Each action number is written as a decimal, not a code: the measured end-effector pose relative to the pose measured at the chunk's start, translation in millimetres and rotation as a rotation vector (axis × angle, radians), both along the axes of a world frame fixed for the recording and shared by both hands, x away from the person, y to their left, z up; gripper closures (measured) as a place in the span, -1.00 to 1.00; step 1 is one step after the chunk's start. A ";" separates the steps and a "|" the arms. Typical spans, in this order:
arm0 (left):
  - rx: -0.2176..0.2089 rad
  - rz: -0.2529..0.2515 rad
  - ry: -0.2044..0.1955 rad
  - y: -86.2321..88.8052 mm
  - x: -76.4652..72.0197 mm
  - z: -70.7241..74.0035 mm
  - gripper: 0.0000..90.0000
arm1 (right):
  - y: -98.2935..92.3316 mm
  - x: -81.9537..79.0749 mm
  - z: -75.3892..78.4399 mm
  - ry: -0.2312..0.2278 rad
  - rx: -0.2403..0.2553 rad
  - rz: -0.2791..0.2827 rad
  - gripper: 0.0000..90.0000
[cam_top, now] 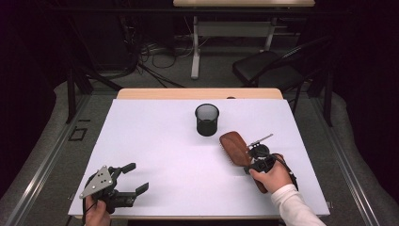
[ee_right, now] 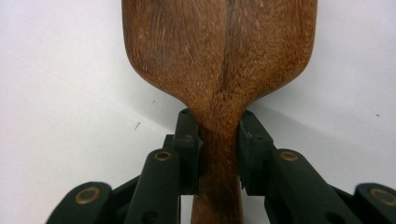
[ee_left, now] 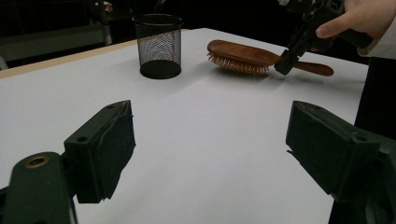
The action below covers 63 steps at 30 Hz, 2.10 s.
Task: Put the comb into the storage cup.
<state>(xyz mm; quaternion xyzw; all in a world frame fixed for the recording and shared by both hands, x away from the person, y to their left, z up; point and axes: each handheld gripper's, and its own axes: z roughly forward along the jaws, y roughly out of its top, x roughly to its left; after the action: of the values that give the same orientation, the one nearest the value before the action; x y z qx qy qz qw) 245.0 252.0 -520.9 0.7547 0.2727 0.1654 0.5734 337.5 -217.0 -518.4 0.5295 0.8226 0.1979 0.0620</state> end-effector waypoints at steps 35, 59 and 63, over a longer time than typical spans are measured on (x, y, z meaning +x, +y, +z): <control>-0.018 0.011 0.057 -5.1 7.0 -6.1 -0.65 | -5.0 4.9 49.1 -0.216 0.102 0.010 0.61; -0.007 0.010 0.081 -8.5 12.4 -11.0 -0.65 | -12.0 20.3 62.9 -0.299 0.211 0.009 0.61; -0.006 0.015 0.088 -7.7 13.1 -11.4 -0.65 | -14.5 22.6 69.1 -0.333 0.220 0.008 0.61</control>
<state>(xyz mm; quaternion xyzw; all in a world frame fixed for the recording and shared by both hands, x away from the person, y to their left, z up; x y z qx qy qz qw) 258.1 244.3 -532.3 0.7576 0.3037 0.1354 0.5617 360.0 -231.5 -449.2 0.4898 0.7765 0.3715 0.1383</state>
